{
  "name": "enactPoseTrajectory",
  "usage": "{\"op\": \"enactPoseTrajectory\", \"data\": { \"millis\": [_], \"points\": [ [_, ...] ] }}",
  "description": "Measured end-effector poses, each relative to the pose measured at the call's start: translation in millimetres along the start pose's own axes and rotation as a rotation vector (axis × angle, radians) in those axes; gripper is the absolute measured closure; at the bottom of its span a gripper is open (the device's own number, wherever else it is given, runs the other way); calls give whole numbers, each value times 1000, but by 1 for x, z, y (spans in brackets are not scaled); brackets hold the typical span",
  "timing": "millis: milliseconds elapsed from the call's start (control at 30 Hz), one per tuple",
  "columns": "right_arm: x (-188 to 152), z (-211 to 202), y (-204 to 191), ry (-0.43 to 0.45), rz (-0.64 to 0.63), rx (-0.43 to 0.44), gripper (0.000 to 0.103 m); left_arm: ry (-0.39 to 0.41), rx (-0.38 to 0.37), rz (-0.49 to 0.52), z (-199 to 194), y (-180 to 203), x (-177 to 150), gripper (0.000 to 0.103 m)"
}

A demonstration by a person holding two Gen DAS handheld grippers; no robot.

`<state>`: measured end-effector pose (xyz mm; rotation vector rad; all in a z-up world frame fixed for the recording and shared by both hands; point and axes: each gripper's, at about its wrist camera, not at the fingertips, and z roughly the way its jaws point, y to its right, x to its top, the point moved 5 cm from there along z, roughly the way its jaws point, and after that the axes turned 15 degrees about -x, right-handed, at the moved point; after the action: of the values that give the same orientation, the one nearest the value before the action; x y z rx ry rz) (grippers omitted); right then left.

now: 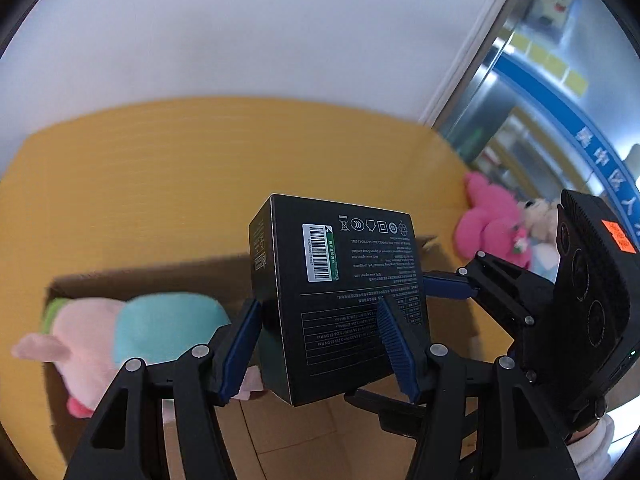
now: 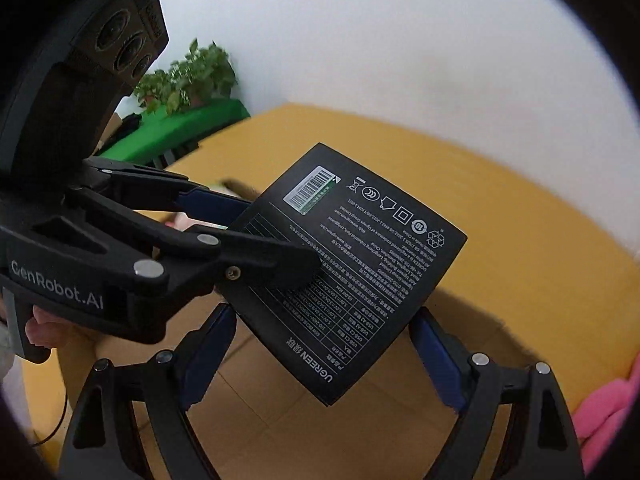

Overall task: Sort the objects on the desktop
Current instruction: 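Carry the black box into the cardboard box and open both grippers, then move both grippers toward the black sunglasses on the table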

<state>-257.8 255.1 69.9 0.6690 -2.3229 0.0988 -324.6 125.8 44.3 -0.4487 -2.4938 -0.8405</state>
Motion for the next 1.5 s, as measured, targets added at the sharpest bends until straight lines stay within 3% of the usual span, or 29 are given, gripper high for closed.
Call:
{"op": "enactPoseTrajectory", "data": {
  "millis": [200, 333, 500, 633, 733, 800, 867, 933, 1000, 1167, 1400, 1500],
  "points": [
    [-33, 56, -1, -151, 26, 65, 14, -162, 37, -69, 54, -24, -21, 46],
    [-47, 70, -8, -195, 61, 83, 14, -212, 110, -56, 63, -26, -29, 48],
    [-57, 70, -13, -233, 105, -5, 14, -220, 119, -87, 57, -28, -37, 44],
    [-69, 43, -10, -211, 151, -82, 13, -105, 122, -67, 22, -26, -40, 44],
    [-64, -2, -12, -105, 208, -142, 13, 63, 160, 38, -35, -3, -53, 43],
    [-75, -44, -26, -20, 230, -191, 12, 189, 174, 116, -75, 19, -65, 33],
    [-83, -79, -46, 50, 254, -266, 8, 324, 211, 171, -119, 39, -86, 6],
    [-95, -109, -52, 92, 272, -328, 2, 408, 221, 209, -148, 57, -107, 1],
    [-96, -121, -80, 120, 303, -361, 1, 441, 220, 219, -165, 65, -124, 0],
    [-128, -147, -100, 158, 371, -384, 1, 455, 192, 210, -176, 79, -166, 0],
    [-143, -176, -135, 215, 308, -435, 1, 441, 205, 187, -177, 83, -214, 1],
    [-147, -180, -141, 201, 303, -426, 1, 449, 209, 190, -182, 83, -228, 0]
  ]
}}
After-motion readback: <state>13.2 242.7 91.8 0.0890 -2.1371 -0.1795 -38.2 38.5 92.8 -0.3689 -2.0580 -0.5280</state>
